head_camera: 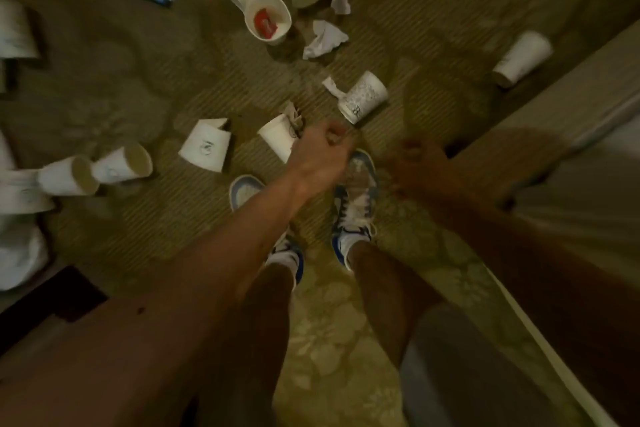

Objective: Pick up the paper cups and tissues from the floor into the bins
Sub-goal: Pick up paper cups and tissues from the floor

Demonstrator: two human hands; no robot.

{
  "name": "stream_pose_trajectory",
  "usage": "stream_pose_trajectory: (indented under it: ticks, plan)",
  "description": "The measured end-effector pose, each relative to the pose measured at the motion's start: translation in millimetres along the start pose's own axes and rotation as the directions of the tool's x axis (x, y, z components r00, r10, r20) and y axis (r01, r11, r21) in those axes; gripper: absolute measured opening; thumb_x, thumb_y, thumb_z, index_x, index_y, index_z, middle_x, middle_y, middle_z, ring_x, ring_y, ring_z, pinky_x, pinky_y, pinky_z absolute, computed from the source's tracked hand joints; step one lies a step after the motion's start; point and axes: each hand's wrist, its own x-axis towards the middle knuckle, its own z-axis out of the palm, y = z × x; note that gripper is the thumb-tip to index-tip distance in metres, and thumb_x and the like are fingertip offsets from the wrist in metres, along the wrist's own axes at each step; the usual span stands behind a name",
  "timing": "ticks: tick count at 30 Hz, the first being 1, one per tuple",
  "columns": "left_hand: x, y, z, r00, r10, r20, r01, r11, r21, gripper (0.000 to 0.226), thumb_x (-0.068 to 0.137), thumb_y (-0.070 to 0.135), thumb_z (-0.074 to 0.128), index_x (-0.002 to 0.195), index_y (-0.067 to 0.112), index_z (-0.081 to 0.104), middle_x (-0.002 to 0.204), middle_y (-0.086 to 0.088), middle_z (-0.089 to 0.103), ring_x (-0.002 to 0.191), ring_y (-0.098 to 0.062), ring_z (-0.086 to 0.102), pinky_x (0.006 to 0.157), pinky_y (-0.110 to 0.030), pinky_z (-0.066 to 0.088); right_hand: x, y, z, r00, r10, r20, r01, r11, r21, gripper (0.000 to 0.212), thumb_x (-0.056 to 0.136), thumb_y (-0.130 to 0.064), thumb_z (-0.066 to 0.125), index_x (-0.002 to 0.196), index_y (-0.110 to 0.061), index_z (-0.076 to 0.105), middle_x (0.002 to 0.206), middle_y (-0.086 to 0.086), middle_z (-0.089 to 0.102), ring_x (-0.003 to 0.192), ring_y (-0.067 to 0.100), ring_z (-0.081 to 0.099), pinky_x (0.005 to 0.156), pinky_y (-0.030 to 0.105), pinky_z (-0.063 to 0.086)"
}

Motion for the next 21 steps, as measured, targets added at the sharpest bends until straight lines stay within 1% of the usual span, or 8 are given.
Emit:
stream_pose_trajectory:
  ticks: [4,6,8,10,12,15,18,21]
  plan:
    - [84.5,-31.3,-2.2,0.999,0.007,0.050,-0.008,1.000,0.017,0.039,0.096,0.030,0.058,0.133,0.025,0.050,0.084,0.004,0.064,0.064,-0.010,0.063,0.059,-0.030,0.055,92.8,4.0,25.9,0.997,-0.022,-0.075,0.030,0.994,0.108,0.070,0.092,-0.040,0.063,0.146,-0.011,0.029,0.143,0.012,0.044,0.127,0.030,0.048,0.103,0.044,0.044]
    - [117.1,-39.8,-5.2,0.994,0.081,0.067,-0.084,0.995,0.052,0.047,0.096,0.031,0.058,0.141,0.030,0.043,0.098,0.007,0.061,0.075,-0.010,0.065,0.060,-0.029,0.054,127.8,-0.8,39.7,0.993,-0.044,-0.112,0.061,0.987,0.149,0.076,0.090,-0.046,0.064,0.148,-0.011,0.027,0.144,0.011,0.043,0.125,0.027,0.049,0.094,0.032,0.043]
    - [145.9,-42.1,-7.2,0.984,0.169,0.055,-0.172,0.983,0.060,0.051,0.098,0.032,0.055,0.145,0.032,0.038,0.116,0.008,0.055,0.090,-0.014,0.066,0.067,-0.029,0.054,157.5,-10.5,51.7,0.988,-0.048,-0.148,0.085,0.963,0.256,0.078,0.086,-0.050,0.068,0.146,-0.014,0.033,0.131,0.003,0.052,0.104,0.015,0.059,0.076,0.023,0.051]
    - [168.2,-43.0,-5.9,0.973,0.226,0.049,-0.228,0.972,0.055,0.043,0.099,0.031,0.052,0.141,0.032,0.044,0.123,0.004,0.059,0.094,-0.015,0.067,0.072,-0.032,0.056,182.1,-21.3,61.4,0.984,-0.084,-0.156,0.125,0.952,0.278,0.081,0.080,-0.056,0.071,0.142,-0.017,0.039,0.124,-0.001,0.058,0.098,0.012,0.063,0.071,0.026,0.058]
    - [184.6,-44.0,-2.8,0.956,0.290,0.042,-0.292,0.952,0.087,0.022,0.099,0.031,0.054,0.121,0.033,0.057,0.105,0.011,0.065,0.082,-0.005,0.068,0.063,-0.021,0.053,199.0,-30.0,68.0,0.978,-0.122,-0.168,0.164,0.949,0.270,0.083,0.076,-0.056,0.074,0.140,-0.016,0.040,0.121,-0.001,0.056,0.091,0.011,0.066,0.061,0.029,0.060]
    - [200.2,-43.1,-3.8,0.923,0.378,0.071,-0.384,0.918,0.100,0.012,0.095,0.021,0.061,0.106,0.027,0.062,0.083,0.010,0.067,0.069,0.002,0.067,0.051,-0.011,0.047,218.0,-32.3,73.2,0.970,-0.129,-0.206,0.193,0.925,0.327,0.087,0.072,-0.051,0.080,0.139,-0.017,0.037,0.111,-0.003,0.050,0.076,0.004,0.060,0.037,0.017,0.047]
    - [208.2,-39.2,-9.1,0.904,0.390,0.178,-0.400,0.916,0.024,0.010,0.097,0.017,0.057,0.103,0.021,0.065,0.083,-0.004,0.072,0.066,-0.015,0.071,0.052,-0.022,0.053,233.2,-29.1,69.1,0.967,-0.130,-0.220,0.199,0.922,0.331,0.088,0.067,-0.053,0.082,0.136,-0.022,0.039,0.111,-0.003,0.053,0.088,0.012,0.059,0.038,0.019,0.048]
    - [216.7,-35.0,-15.7,0.889,0.431,0.157,-0.449,0.887,0.105,0.012,0.098,0.022,0.056,0.101,0.020,0.068,0.087,-0.001,0.072,0.066,-0.009,0.069,0.054,-0.017,0.050,243.5,-29.2,63.3,0.961,-0.159,-0.227,0.215,0.944,0.248,0.081,0.067,-0.055,0.081,0.130,-0.020,0.042,0.099,-0.008,0.052,0.083,0.010,0.059,0.035,0.017,0.044]
